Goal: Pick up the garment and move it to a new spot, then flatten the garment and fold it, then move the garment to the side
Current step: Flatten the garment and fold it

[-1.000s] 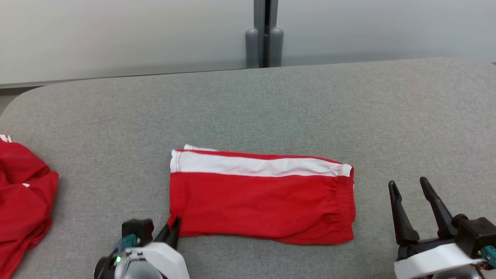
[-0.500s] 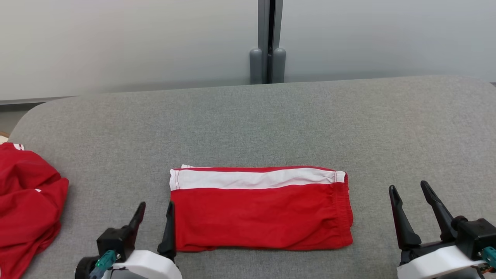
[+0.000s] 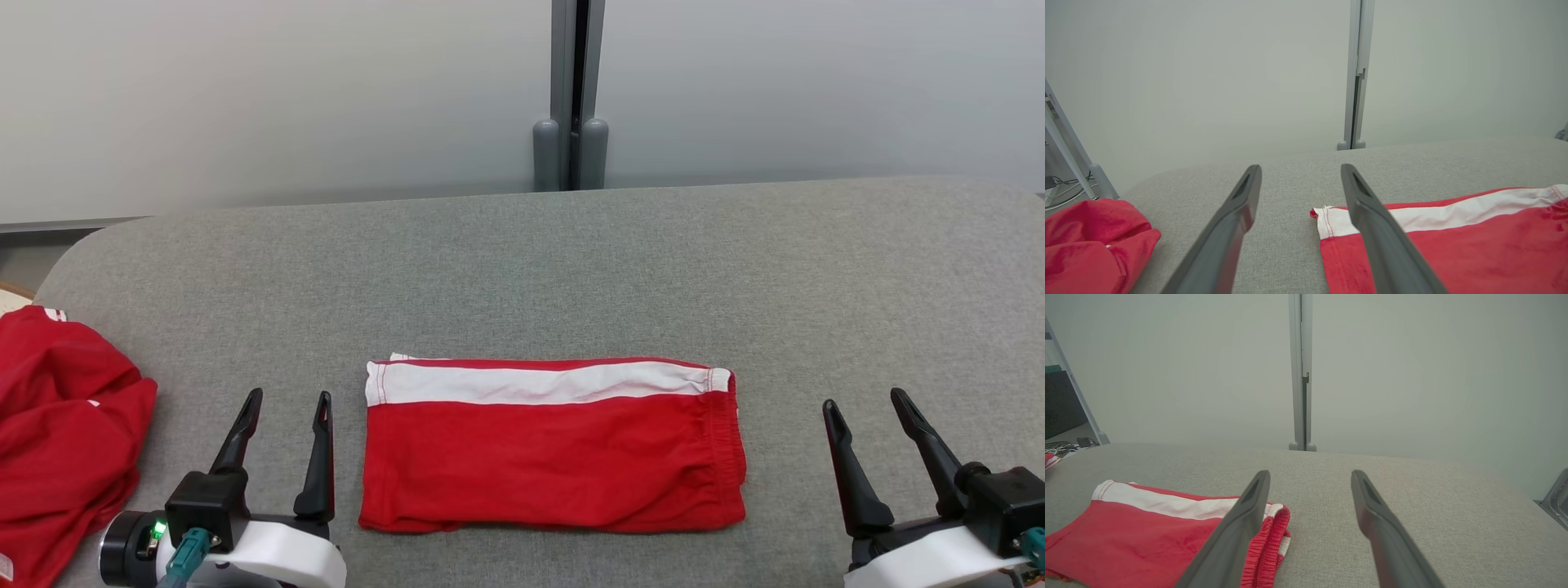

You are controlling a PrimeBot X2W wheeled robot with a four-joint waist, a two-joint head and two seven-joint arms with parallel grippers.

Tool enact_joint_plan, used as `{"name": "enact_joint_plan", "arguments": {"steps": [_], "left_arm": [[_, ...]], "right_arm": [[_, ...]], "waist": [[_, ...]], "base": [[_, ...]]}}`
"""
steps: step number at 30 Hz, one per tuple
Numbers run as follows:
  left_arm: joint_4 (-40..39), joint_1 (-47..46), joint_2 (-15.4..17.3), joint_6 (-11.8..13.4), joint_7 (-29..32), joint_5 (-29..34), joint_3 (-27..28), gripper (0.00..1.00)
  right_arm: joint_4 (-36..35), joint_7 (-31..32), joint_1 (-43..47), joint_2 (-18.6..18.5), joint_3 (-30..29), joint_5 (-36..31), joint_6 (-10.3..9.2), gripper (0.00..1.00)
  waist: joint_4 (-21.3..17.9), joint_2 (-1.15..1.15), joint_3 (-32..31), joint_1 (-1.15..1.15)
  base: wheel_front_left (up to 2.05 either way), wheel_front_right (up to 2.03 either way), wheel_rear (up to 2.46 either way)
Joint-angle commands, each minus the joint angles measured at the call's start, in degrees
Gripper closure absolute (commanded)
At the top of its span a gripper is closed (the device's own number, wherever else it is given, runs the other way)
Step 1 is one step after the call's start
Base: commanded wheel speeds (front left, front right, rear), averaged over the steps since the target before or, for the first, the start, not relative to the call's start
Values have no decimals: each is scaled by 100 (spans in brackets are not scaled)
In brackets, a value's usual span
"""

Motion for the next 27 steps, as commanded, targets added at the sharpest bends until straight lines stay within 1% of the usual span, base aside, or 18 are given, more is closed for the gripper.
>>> {"name": "enact_joint_plan", "arguments": {"steps": [1, 6, 10, 15, 18, 21, 27], "left_arm": [[-40, 29, 49, 12, 1, -9, 14, 0], [-150, 106, 55, 63, 83, -43, -2, 0], [-219, 59, 54, 52, 132, -59, -43, 0], [-274, -121, 30, 32, 135, -10, -117, 0], [-299, -271, 9, 5, 100, 16, -160, 0], [-285, -421, -32, -37, 80, 37, -234, 0], [-146, -705, -141, -86, 20, 64, -337, 0]], "right_arm": [[-33, 8, 36, -12, -19, -47, -2, 0], [-66, 34, 67, 4, -48, -44, -2, 0], [-47, 32, 70, 9, -79, -36, -2, 0], [65, 72, 19, 30, -100, -10, -2, 0], [353, 77, -109, 62, -5, 71, -1, 0], [812, 54, -274, 98, 164, 147, -1, 0], [2019, -116, -691, 215, 280, 348, -2, 0]], "waist": [[3, 0, 0, 0], [27, 0, 8, 0], [76, 0, 42, 0], [258, 0, 205, 0], [401, 0, 372, 0], [558, 0, 564, 0], [744, 0, 874, 0]], "base": [[0, 0, 0], [0, 0, 0], [0, 0, 0], [0, 0, 0], [0, 0, 0], [0, 0, 0], [0, 0, 0]]}}
